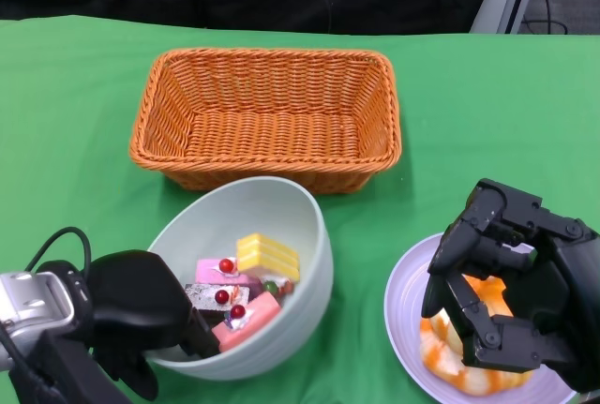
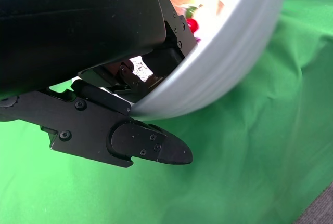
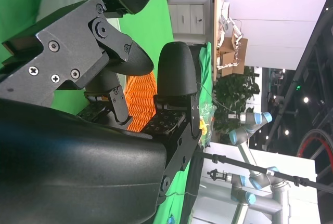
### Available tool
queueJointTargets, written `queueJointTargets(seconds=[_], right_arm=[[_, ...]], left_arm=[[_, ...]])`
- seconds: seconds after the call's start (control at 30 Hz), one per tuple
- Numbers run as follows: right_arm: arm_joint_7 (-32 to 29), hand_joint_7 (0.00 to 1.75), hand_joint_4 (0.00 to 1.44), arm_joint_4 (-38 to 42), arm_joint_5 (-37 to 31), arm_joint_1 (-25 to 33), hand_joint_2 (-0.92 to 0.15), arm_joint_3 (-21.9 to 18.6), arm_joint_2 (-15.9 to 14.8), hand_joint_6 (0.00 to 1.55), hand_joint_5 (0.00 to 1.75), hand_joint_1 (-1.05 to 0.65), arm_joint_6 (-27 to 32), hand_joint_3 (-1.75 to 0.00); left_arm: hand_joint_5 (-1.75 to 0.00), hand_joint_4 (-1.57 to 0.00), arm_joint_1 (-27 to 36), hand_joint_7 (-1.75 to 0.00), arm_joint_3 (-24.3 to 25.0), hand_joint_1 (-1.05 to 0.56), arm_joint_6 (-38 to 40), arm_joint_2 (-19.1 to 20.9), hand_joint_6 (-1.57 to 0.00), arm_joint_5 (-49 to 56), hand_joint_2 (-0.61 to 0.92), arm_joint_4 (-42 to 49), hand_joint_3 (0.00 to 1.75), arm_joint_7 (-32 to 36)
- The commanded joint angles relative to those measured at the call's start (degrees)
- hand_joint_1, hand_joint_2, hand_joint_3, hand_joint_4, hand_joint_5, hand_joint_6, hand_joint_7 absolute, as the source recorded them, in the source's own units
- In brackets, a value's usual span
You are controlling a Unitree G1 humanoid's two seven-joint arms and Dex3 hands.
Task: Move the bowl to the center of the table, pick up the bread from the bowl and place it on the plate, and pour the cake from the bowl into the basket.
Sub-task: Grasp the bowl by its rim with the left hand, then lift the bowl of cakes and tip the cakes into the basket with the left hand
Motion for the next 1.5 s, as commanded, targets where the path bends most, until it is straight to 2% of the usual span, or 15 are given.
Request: queueJointTargets(seconds=[0.03, 0.3, 0.43, 0.6, 0.67, 0.7, 0.73, 0.8, 0.9, 0.93, 1.0, 1.1, 1.23, 1.4, 1.5], right_arm=[[-0.3, 1.42, 0.76, -0.7, 0.0, 0.6, -0.49, -0.3, -0.4, 0.67, 1.61, -0.04, 0.1, -1.19], [-0.4, 1.43, 0.76, -1.0, -0.5, 0.7, -0.49, -0.3, -0.9, 0.67, 1.62, -0.05, 1.0, -1.17], [-0.6, 1.43, 0.76, -0.7, -0.8, 0.6, -0.48, -0.2, -0.9, 0.68, 1.62, -0.05, 1.2, -1.19], [-0.5, 1.40, 0.75, -0.2, -1.2, 0.7, -0.46, 0.2, -0.8, 0.68, 1.60, -0.05, 0.4, -1.22], [-0.5, 1.39, 0.75, -0.2, -1.5, 0.8, -0.46, 0.3, -0.8, 0.68, 1.60, -0.05, 0.2, -1.23], [-0.7, 1.38, 0.75, -0.3, -1.7, 0.8, -0.45, 0.4, -0.7, 0.68, 1.59, -0.06, 0.2, -1.22], [-0.7, 1.38, 0.75, -0.3, -1.9, 0.9, -0.45, 0.5, -0.7, 0.68, 1.59, -0.06, 0.2, -1.21], [-0.7, 1.36, 0.75, -0.4, -2.0, 1.0, -0.46, 0.6, -0.6, 0.69, 1.59, -0.06, 0.0, -1.20], [-0.8, 1.36, 0.75, -0.6, -2.0, 1.2, -0.46, 0.7, -0.4, 0.69, 1.58, -0.07, 0.1, -1.18], [-0.8, 1.36, 0.75, -0.7, -2.0, 1.2, -0.47, 0.7, -0.4, 0.69, 1.58, -0.08, 0.2, -1.17], [-0.7, 1.36, 0.75, -0.6, -2.0, 1.2, -0.48, 0.7, -0.4, 0.69, 1.59, -0.08, 0.0, -1.16], [-0.8, 1.36, 0.75, -0.5, -2.5, 1.2, -0.48, 0.8, -0.5, 0.69, 1.59, -0.08, -0.4, -1.15], [-0.6, 1.37, 0.75, -0.2, -3.0, 1.2, -0.48, 0.9, -0.5, 0.68, 1.59, -0.07, -1.2, -1.17], [-0.6, 1.38, 0.75, 0.0, -2.5, 1.2, -0.47, 1.1, -0.4, 0.68, 1.60, -0.06, -1.1, -1.20], [-0.7, 1.38, 0.75, 0.1, -3.0, 1.3, -0.46, 1.3, -0.5, 0.68, 1.59, -0.06, -1.4, -1.22]], left_arm=[[0.00, -0.69, -0.5, 0.00, -1.0, -0.55, 0.1, 0.0, -0.63, 0.6, 0.92, 1.1, 0.15, 1.6], [0.00, -0.47, 0.6, 0.00, -1.1, -0.55, -0.6, 0.0, -0.47, 0.6, 0.92, 0.3, 0.14, 7.3], [-0.03, -0.51, 1.0, -0.01, -0.9, -0.55, -1.9, -0.5, -0.48, 0.8, 0.92, 0.8, 0.14, 12.4], [-0.11, -0.90, 1.4, -0.10, -0.4, -0.31, -6.1, -2.3, -0.87, 0.5, 0.92, 4.8, 0.08, 23.2], [-0.12, -0.98, 1.2, -0.10, -0.6, -0.27, -7.0, -2.9, -0.95, 1.0, 0.92, 6.5, 0.07, 26.4], [-0.22, -1.13, 1.1, -0.13, -0.7, -0.26, -7.2, -3.2, -1.08, 1.4, 0.90, 7.2, 0.04, 27.9], [-0.34, -1.13, 1.0, -0.09, -0.8, -0.26, -7.4, -3.5, -1.14, 2.0, 0.90, 7.9, 0.02, 29.6], [-1.08, -0.90, 0.8, -0.09, -1.2, -0.25, -7.5, -3.9, -1.23, 3.5, 0.92, 8.9, 0.04, 32.6], [-1.41, -0.77, 0.4, -0.13, -1.9, -0.24, -7.1, -4.0, -1.24, 5.5, 0.92, 9.3, 0.06, 34.7], [-1.52, -0.74, 0.3, -0.53, -2.1, -0.22, -7.0, -4.1, -1.06, 6.1, 0.92, 9.4, 0.08, 35.3], [-1.58, -0.72, 0.1, -1.03, -2.6, -0.21, -6.9, -4.0, -0.82, 6.9, 0.92, 9.7, 0.11, 35.7], [-1.66, -0.69, -0.3, -1.27, -3.2, -0.20, -7.0, -3.9, -0.72, 7.9, 0.92, 10.2, 0.13, 36.6], [-1.74, -0.67, -0.7, -1.41, -3.8, -0.20, -7.3, -3.9, -0.66, 8.0, 0.92, 11.0, 0.12, 37.4], [-1.71, -0.70, -1.2, -1.34, -4.2, -0.20, -8.1, -4.5, -0.70, 8.9, 0.92, 13.0, 0.08, 42.7], [-1.74, -0.70, -1.8, -1.43, -4.2, -0.20, -9.2, -4.4, -0.67, 9.2, 0.92, 13.9, 0.09, 45.4]])
